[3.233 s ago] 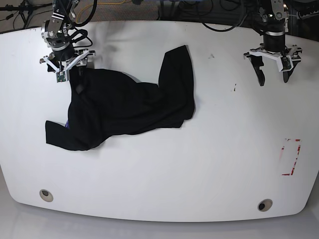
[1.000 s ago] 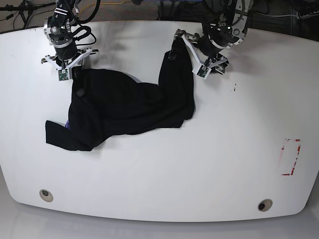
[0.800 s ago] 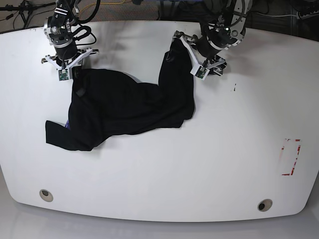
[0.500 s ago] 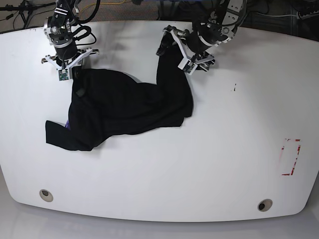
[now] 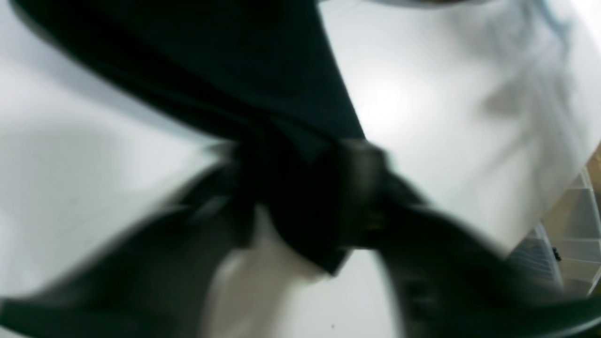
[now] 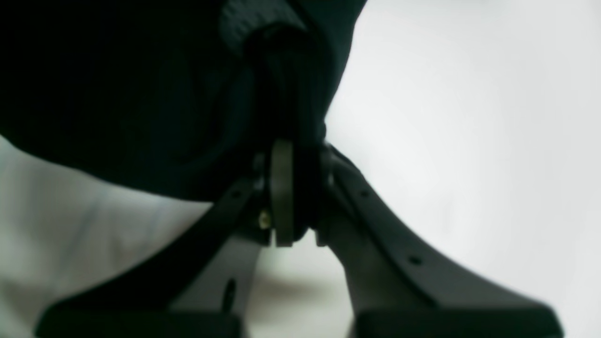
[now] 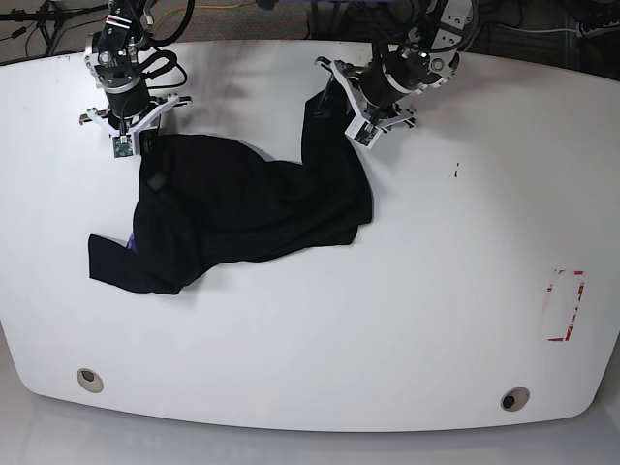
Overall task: Fold the T-shirt properly
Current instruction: 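Lift the shirt with both grippers, spreading them apart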
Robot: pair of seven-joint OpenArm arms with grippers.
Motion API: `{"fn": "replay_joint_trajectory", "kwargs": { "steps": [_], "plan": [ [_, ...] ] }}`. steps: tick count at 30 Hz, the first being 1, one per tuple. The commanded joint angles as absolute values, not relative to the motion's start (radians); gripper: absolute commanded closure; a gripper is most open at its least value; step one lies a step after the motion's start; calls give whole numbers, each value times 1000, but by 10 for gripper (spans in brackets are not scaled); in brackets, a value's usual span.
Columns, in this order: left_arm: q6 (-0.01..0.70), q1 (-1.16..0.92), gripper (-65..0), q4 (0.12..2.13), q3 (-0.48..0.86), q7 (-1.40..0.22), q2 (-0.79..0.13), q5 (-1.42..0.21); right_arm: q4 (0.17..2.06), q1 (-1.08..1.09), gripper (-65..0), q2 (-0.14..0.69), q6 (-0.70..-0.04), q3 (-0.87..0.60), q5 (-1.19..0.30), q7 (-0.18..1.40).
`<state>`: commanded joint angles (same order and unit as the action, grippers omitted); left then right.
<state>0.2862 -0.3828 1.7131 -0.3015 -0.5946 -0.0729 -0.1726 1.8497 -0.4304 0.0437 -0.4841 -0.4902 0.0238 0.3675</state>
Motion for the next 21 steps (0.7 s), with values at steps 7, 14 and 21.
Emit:
{"fn": "replay_joint_trajectory", "kwargs": {
  "steps": [7,14,21],
  "plan": [
    [286,-367,0,1702,-288,-596,-79,-173,1865,-435,0,42,-484,-490,24,367],
    [286,-372,0,1728,-266,-596,-82,-173,1868,-435,0,41,-484,-490,24,367],
    [288,-395,0,1816,-128,-596,-82,-173,1862,-427,0,41,-484,-489,22,369]
  ]
}}
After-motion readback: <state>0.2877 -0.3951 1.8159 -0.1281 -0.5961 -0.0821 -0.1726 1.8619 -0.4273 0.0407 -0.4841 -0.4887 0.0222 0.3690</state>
